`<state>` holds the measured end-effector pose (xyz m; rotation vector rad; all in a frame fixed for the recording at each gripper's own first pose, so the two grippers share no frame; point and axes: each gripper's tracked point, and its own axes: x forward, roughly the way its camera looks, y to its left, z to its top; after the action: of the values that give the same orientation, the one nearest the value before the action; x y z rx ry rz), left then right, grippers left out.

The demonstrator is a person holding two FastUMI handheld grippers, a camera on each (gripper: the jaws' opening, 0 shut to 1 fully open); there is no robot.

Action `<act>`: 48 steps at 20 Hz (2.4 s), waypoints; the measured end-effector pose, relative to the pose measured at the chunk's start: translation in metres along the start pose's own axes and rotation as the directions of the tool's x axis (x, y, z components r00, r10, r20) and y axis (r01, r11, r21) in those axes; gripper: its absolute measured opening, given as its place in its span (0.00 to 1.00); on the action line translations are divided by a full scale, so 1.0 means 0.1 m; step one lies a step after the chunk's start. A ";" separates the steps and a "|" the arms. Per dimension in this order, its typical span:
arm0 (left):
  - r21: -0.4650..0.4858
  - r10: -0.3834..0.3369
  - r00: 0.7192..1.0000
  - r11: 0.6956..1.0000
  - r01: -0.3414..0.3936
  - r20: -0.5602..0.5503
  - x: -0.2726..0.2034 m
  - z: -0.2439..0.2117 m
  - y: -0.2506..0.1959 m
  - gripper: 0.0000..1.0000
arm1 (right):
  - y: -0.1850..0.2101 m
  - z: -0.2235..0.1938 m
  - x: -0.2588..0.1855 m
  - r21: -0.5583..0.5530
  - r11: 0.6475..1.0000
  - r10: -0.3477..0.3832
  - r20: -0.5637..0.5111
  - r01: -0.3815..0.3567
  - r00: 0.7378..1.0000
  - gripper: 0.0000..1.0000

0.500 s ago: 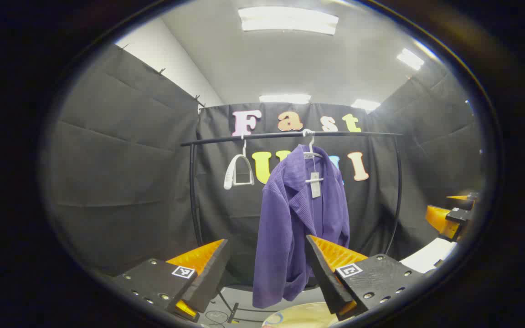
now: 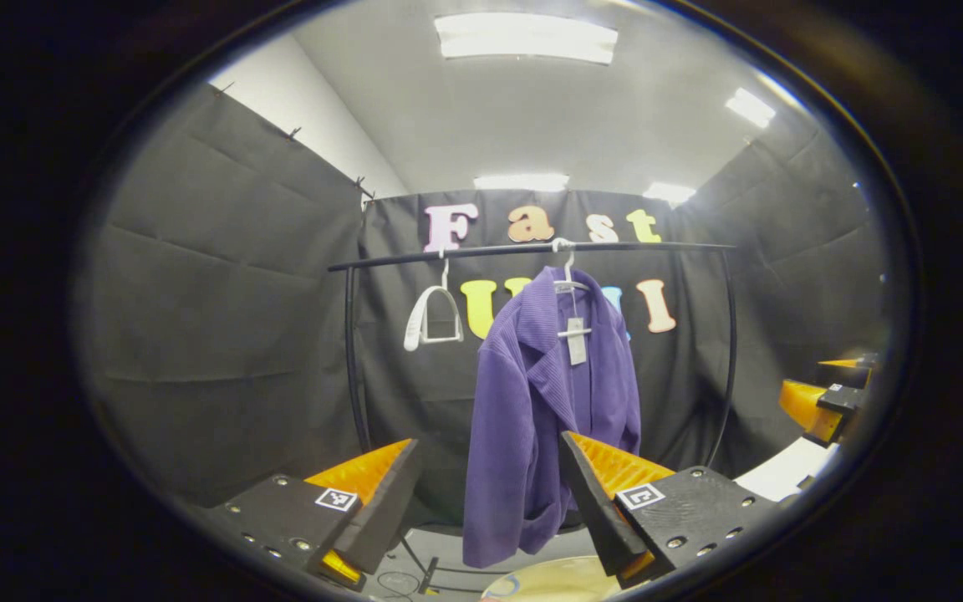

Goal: Grasp the clothes on the hanger with both hands and then place them into the laundry hamper below.

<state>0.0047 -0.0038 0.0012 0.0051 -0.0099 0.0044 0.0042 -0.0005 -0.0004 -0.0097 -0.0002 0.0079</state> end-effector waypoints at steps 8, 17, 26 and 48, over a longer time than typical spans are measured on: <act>-0.001 0.010 1.000 1.000 -0.010 0.007 0.14 0.12 -0.12 1.00 | -0.04 0.10 0.23 0.018 1.000 0.021 0.000 -0.021 1.000 0.95; -0.041 0.002 0.999 0.999 0.000 0.054 0.55 0.46 -0.44 1.00 | -0.03 0.49 0.67 0.017 0.997 0.072 0.072 -0.073 0.995 0.95; -0.051 0.005 0.996 0.999 0.000 0.088 1.05 0.72 -0.77 1.00 | 0.11 0.78 1.18 0.029 0.986 0.161 0.114 -0.166 0.980 0.95; 0.003 0.147 0.988 0.989 -0.147 -0.049 2.47 0.08 -0.92 1.00 | 1.15 0.59 2.72 0.076 0.891 0.443 0.073 -0.448 0.894 0.94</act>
<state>0.2515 -0.0948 0.0112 0.0036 0.0385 0.1519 0.2757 0.1173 0.0572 0.0824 -0.0520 0.4706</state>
